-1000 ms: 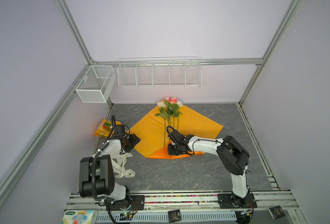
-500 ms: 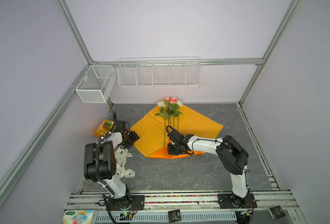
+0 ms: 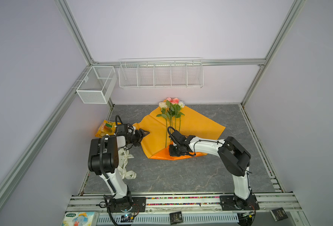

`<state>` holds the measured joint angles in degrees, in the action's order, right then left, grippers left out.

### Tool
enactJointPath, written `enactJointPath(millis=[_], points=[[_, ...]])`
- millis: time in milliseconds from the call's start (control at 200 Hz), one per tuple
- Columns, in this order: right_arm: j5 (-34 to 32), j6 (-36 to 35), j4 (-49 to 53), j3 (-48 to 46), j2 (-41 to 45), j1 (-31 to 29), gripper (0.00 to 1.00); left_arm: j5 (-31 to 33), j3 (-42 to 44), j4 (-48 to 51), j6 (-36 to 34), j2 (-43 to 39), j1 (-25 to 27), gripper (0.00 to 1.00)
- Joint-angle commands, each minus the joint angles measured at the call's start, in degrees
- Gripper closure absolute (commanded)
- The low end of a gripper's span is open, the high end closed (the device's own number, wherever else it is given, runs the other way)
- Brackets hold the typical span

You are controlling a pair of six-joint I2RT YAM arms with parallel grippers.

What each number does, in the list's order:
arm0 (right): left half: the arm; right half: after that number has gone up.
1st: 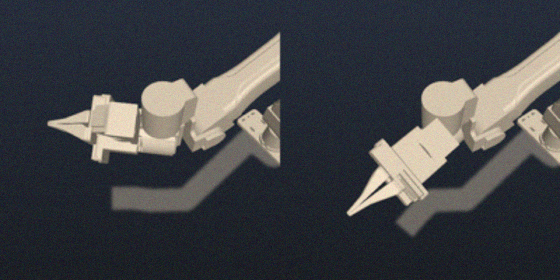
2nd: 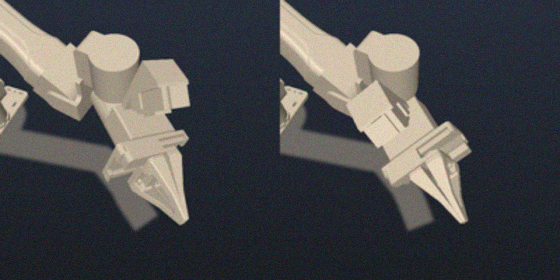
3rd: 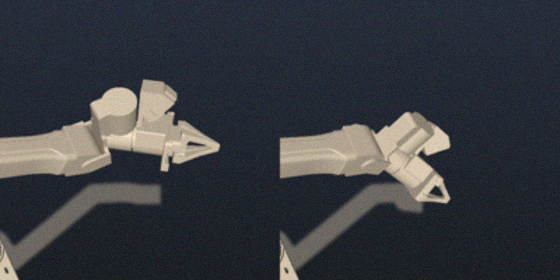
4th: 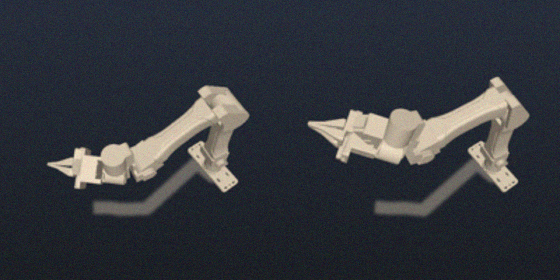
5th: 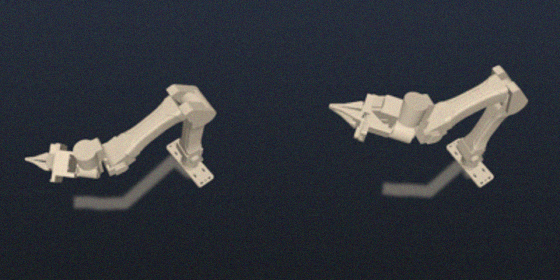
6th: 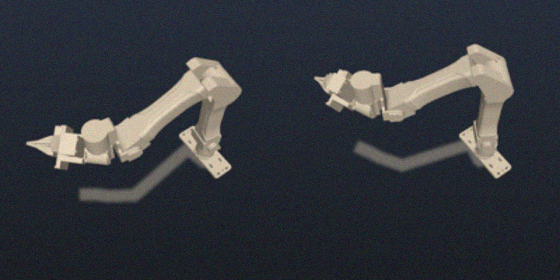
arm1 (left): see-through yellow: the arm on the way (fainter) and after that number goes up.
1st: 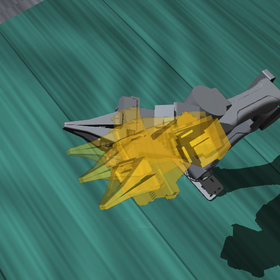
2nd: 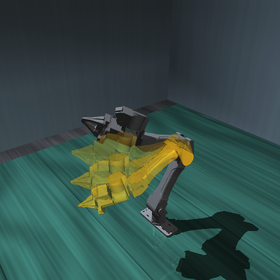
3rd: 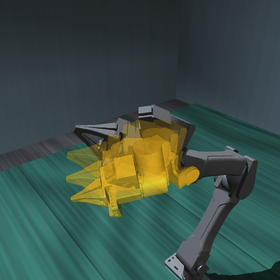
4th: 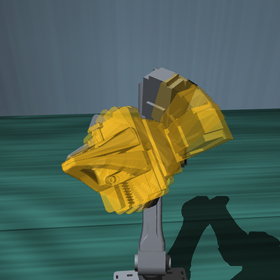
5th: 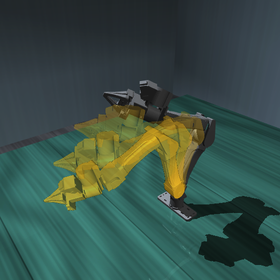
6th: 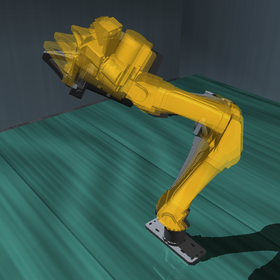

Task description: Tie the bouquet of fake flowers

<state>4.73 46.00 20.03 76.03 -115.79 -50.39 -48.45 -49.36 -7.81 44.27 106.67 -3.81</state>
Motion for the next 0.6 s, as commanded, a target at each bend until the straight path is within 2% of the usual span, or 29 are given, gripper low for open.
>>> enactJointPath(millis=[0, 110, 185, 310, 445, 595], points=[[-1.5, -0.1, 3.3, -1.1, -3.4, 0.2, 0.84, -6.3, 4.1, -18.8, 11.3, 3.0, 0.0, 0.26], [-1.9, -0.1, 3.6, -1.1, -3.3, 0.3, 0.84, -6.0, 6.7, -30.6, 19.8, 3.3, -0.4, 0.32], [-1.9, -0.1, 3.6, -0.9, -3.3, 0.2, 0.84, -4.9, 8.2, -32.8, 21.1, 1.8, -0.4, 0.35], [-1.8, 0.0, 3.5, -0.7, -3.3, 0.2, 0.84, -2.7, 9.5, -25.9, 18.3, -3.5, -0.4, 0.36], [-1.8, 0.1, 3.5, -0.4, -3.3, 0.3, 0.84, 1.1, 9.5, -13.2, 9.4, -10.0, -0.4, 0.35], [-1.7, 0.0, 3.4, -0.5, -3.2, 0.3, 0.84, 2.8, 10.8, -12.4, 9.7, -12.5, -0.4, 0.41]])
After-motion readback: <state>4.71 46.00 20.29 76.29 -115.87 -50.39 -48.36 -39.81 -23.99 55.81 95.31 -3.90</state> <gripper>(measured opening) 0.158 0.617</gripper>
